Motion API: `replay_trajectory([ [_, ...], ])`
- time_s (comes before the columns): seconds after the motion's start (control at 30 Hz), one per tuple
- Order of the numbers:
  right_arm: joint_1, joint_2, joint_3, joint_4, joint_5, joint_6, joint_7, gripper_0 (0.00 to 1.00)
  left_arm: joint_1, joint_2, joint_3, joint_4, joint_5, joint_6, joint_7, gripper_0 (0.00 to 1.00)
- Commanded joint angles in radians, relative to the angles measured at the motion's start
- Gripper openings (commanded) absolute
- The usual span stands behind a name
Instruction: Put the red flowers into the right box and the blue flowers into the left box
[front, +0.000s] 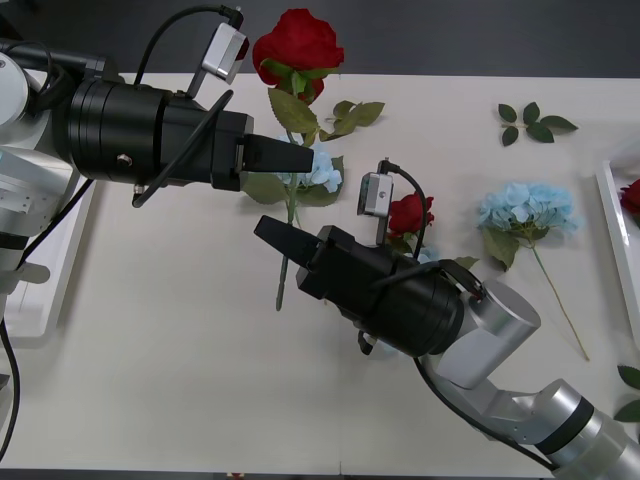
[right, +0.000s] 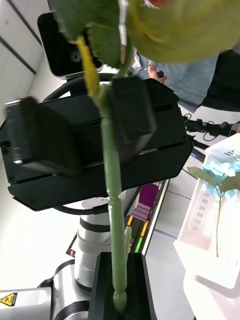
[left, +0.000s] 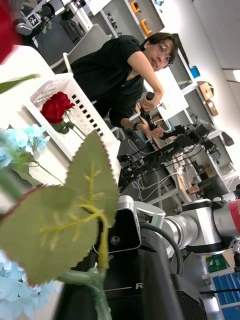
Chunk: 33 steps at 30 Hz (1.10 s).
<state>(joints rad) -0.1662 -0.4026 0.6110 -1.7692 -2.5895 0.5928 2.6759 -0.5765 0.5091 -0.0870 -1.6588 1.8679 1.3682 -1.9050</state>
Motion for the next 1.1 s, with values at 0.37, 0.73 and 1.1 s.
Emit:
replay_trajectory([
  [0.37,-0.016,-0.048,-0.002,-0.027,-0.02,0.005,0.029,0.0,-0.031,-0.017,0.006,-0.021,0.016,-0.003,-0.016,1.0],
  [0.73,-0.012,-0.183,-0.073,-0.032,-0.034,0.019,0.029,0.0,-0.01,-0.029,-0.007,-0.012,0.01,-0.009,-0.016,1.0],
  [1.1,0.045,-0.582,-0.209,-0.036,-0.032,0.027,0.029,0.0,-0.011,0.011,0.012,-0.015,-0.184,-0.037,0.0,1.0],
])
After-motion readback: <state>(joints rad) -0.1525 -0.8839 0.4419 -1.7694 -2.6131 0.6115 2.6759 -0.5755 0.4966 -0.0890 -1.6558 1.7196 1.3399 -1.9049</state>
